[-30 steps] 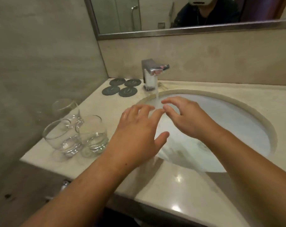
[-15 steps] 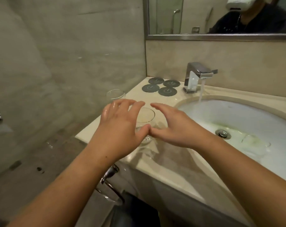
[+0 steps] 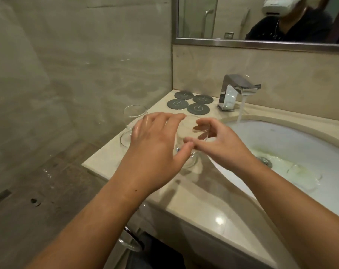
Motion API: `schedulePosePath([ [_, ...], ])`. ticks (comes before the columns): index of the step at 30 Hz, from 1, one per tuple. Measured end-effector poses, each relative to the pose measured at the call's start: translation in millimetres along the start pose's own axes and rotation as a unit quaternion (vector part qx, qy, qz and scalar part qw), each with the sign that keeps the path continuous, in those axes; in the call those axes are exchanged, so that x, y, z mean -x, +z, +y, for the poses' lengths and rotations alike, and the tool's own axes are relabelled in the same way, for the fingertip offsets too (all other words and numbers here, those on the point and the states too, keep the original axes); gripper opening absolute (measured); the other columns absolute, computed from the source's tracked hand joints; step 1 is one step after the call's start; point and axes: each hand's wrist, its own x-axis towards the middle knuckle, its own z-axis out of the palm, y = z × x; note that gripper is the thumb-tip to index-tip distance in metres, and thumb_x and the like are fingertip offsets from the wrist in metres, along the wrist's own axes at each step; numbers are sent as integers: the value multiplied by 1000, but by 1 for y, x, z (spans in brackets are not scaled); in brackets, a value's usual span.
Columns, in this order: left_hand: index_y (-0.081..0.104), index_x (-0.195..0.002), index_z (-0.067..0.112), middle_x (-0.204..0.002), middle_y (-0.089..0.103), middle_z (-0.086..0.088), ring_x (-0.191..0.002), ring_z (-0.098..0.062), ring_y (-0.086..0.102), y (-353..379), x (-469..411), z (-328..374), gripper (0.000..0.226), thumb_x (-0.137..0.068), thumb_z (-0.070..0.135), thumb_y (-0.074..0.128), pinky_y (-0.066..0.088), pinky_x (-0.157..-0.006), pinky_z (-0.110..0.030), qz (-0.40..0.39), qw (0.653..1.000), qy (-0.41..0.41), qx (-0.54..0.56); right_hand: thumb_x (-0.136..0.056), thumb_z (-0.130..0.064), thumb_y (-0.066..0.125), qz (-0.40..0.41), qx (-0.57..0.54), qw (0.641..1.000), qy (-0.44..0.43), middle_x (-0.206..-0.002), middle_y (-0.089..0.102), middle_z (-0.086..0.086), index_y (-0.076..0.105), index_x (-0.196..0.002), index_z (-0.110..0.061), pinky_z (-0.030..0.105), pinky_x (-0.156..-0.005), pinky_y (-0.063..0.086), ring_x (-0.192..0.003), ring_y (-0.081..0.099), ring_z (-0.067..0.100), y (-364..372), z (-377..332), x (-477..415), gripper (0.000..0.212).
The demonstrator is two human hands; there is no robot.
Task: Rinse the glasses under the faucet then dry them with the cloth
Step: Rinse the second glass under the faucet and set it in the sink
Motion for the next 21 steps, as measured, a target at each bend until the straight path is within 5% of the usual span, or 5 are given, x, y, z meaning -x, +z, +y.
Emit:
schedulePosePath([
  [4, 47, -154, 29, -150, 53, 7, -141, -16, 35, 19, -17, 28, 59, -101, 50, 57, 34, -118, -39, -24, 996, 24, 79, -74, -50, 94, 84, -69, 991, 73, -121, 73, -5, 61, -133, -23, 36, -91, 59, -107, 72, 12, -36, 18, -13, 73],
  [11, 41, -160, 25, -158, 46, -1, -147, -24, 42, 88, -81, 51, 70, -100, 45, 69, 37, -118, -36, -166, 967, -68, 183, -55, -59, 99, 154, -200, 949, 187, -115, 71, 2, 60, -125, -8, 31, -76, 56, -101, 73, 19, -77, 68, -24, 96],
  [13, 39, -161, 23, -161, 44, -3, -147, -23, 45, 105, -104, 54, 73, -99, 43, 71, 41, -116, -37, -185, 953, -104, 214, -52, -63, 99, 163, -242, 935, 203, -130, 69, 8, 62, -131, -3, 30, -76, 58, -110, 73, 23, -85, 76, -33, 106],
  [17, 38, -161, 19, -151, 52, -1, -119, -14, 58, 128, -144, 60, 76, -96, 34, 75, 47, -83, -27, -239, 904, -176, 308, -88, -37, 85, 171, -336, 898, 227, -96, 76, 5, 73, -115, -7, 30, -79, 58, -85, 76, 21, -93, 77, -50, 43],
  [21, 46, -147, 21, -121, 66, 6, -99, -2, 63, 153, -164, 55, 63, -94, 27, 79, 45, -73, -21, -261, 862, -209, 380, -91, -38, 82, 181, -395, 867, 244, -91, 73, 6, 78, -108, -10, 29, -72, 56, -66, 72, 16, -87, 78, -70, 33],
])
